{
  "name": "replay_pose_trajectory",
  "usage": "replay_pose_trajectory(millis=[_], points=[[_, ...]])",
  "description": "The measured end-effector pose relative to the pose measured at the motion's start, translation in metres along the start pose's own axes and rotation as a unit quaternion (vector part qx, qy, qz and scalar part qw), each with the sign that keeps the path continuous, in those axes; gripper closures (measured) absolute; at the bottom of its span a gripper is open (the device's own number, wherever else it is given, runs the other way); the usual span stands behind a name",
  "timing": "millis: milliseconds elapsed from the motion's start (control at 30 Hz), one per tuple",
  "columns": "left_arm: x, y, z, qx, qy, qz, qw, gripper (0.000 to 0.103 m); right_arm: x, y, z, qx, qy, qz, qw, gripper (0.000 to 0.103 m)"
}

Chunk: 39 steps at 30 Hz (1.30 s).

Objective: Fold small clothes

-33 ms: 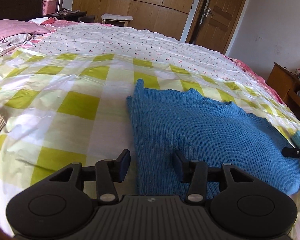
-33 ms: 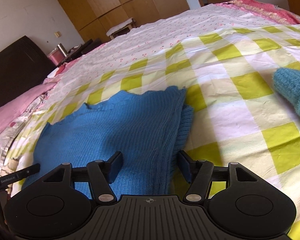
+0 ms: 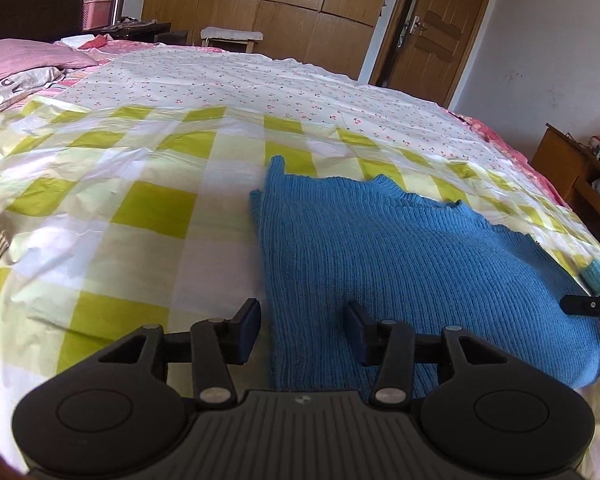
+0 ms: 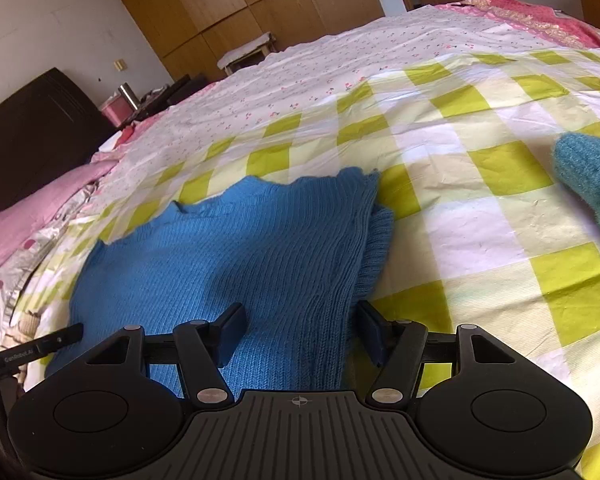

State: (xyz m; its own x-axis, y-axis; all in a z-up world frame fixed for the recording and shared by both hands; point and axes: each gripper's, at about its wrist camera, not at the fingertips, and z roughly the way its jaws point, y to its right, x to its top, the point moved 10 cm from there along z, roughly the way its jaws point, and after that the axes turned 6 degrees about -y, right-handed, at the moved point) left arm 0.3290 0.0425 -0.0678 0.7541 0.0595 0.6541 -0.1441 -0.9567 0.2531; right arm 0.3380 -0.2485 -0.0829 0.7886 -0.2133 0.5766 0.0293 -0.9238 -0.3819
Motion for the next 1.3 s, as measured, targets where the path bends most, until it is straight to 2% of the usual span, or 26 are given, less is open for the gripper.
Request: replay_pose_trajectory(millis=[67,167,200,333,567,767,900,1000,1133,1300], points=[[-0.003,0.004,0.000,-0.007,-0.003,0.007,0.9999,0.060,-0.002,-0.002,0.004,-0.010,0.002,-0.008,1.000,0.045],[-0.007,0.007,-0.001,-0.025,-0.014,0.005,0.9996,0.073,-0.004,-0.004,0.006,-0.002,-0.007,0.008,1.000,0.070],[-0.008,0.008,-0.001,-0.027,-0.017,0.008,0.9995,0.076,-0.006,-0.005,0.006,0.002,-0.012,0.010,1.000,0.075],[-0.014,0.013,-0.007,-0.038,-0.031,0.020,0.9986,0.080,-0.012,-0.010,-0.001,0.005,-0.023,-0.004,1.000,0.080],[-0.047,0.028,-0.034,-0.064,-0.062,0.031,0.9955,0.080,-0.049,-0.015,-0.027,0.020,-0.056,-0.015,0.998,0.082],[-0.106,0.040,-0.080,-0.083,-0.113,0.057,0.9885,0.080,-0.103,-0.013,-0.075,0.020,-0.098,-0.043,0.994,0.082],[-0.130,0.041,-0.105,-0.071,-0.120,0.064,0.9882,0.078,-0.133,-0.009,-0.102,0.009,-0.116,-0.065,0.991,0.079],[-0.132,0.041,-0.114,-0.046,-0.107,0.073,0.9905,0.075,-0.132,-0.007,-0.117,-0.013,-0.094,-0.068,0.993,0.075],[-0.123,0.039,-0.123,-0.034,-0.089,0.064,0.9934,0.075,-0.115,-0.005,-0.132,-0.045,-0.041,-0.073,0.996,0.075],[-0.107,0.038,-0.125,-0.017,-0.056,0.064,0.9962,0.075,-0.092,0.009,-0.118,-0.057,-0.015,-0.041,0.997,0.075]])
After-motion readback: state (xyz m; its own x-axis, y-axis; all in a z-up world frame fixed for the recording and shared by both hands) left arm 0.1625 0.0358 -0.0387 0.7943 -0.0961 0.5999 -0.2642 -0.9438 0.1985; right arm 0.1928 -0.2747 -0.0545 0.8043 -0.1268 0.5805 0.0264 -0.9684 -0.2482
